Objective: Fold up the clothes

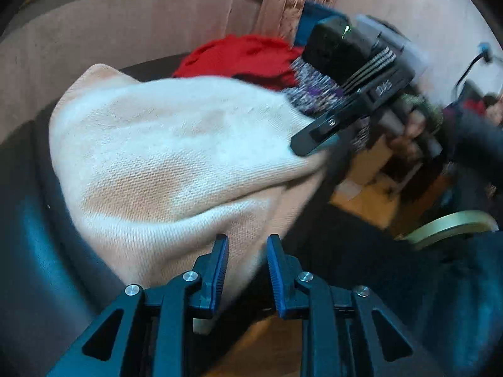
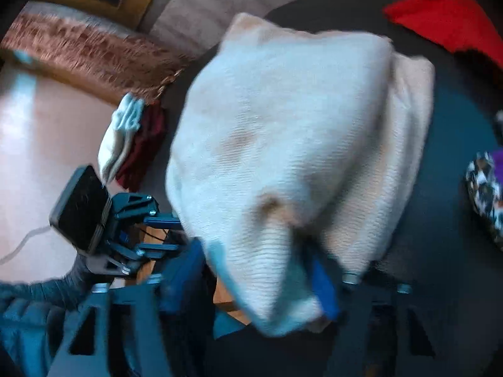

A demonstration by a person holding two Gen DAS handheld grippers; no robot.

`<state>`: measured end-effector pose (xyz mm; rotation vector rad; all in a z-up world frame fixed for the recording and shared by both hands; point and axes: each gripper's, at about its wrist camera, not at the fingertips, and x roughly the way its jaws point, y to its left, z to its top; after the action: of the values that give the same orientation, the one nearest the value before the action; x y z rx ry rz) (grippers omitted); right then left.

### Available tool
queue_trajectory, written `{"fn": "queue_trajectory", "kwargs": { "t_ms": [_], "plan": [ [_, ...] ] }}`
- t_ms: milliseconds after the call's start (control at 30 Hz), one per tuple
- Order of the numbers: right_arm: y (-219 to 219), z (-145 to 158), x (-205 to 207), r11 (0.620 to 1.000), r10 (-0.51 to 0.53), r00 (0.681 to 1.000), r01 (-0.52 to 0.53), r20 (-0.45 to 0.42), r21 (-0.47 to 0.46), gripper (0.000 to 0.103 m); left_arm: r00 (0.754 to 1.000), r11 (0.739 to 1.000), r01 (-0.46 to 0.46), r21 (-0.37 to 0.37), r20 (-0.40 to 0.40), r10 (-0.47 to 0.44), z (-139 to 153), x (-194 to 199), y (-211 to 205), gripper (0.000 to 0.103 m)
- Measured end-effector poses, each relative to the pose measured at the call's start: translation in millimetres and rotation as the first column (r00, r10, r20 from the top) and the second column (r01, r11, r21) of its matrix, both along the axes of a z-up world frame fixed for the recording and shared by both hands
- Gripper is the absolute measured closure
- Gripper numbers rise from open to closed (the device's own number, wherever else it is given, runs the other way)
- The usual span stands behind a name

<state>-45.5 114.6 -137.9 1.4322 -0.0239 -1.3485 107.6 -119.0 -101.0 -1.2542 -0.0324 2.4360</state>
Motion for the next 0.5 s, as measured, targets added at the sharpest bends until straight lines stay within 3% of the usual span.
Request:
{"fn": "queue_trajectory", "kwargs": {
  "t_ms": [167, 267, 300, 367, 400, 433, 500],
  "plan": [
    [8, -7, -4, 0.998, 0.012, 0.998, -0.008, 0.063, -0.066, 0.041, 0.999, 0.999, -0.013, -0.053, -0.04, 0.01, 1, 6, 1, 0.078],
    [6, -5, 5, 0.991, 0.057, 0.997, -0.051, 0.047, -0.122, 0.017, 0.998, 0.992, -0.02, -0.122, -0.061, 0.012, -2, 9, 6, 0.078],
    [4, -3, 9, 0.99, 0.072, 0.997, -0.068, 0.033, -0.123, 0.012, 0.998, 0.988, -0.028, -0.149, -0.064, 0.018, -2, 8, 9, 0.086],
    [-3, 2, 15, 0.992, 0.076, 0.997, -0.074, 0.009, -0.104, 0.014, 0.997, 0.98, -0.034, -0.196, -0.071, 0.021, -1, 7, 14, 0.096],
    [-4, 5, 17, 0.996, 0.058, 0.998, -0.06, -0.026, -0.071, 0.037, 0.997, 0.976, -0.032, -0.217, -0.075, 0.017, 1, 7, 16, 0.098],
    [-6, 8, 18, 0.998, 0.045, 0.997, -0.047, -0.06, -0.037, 0.085, 0.997, 0.975, -0.027, -0.222, -0.08, 0.009, 4, 8, 18, 0.098],
    [-2, 18, 22, 0.999, 0.035, 0.995, -0.037, -0.095, -0.024, 0.087, 0.996, 0.979, -0.014, -0.205, -0.093, -0.006, 16, 13, 15, 0.099]
  ]
}}
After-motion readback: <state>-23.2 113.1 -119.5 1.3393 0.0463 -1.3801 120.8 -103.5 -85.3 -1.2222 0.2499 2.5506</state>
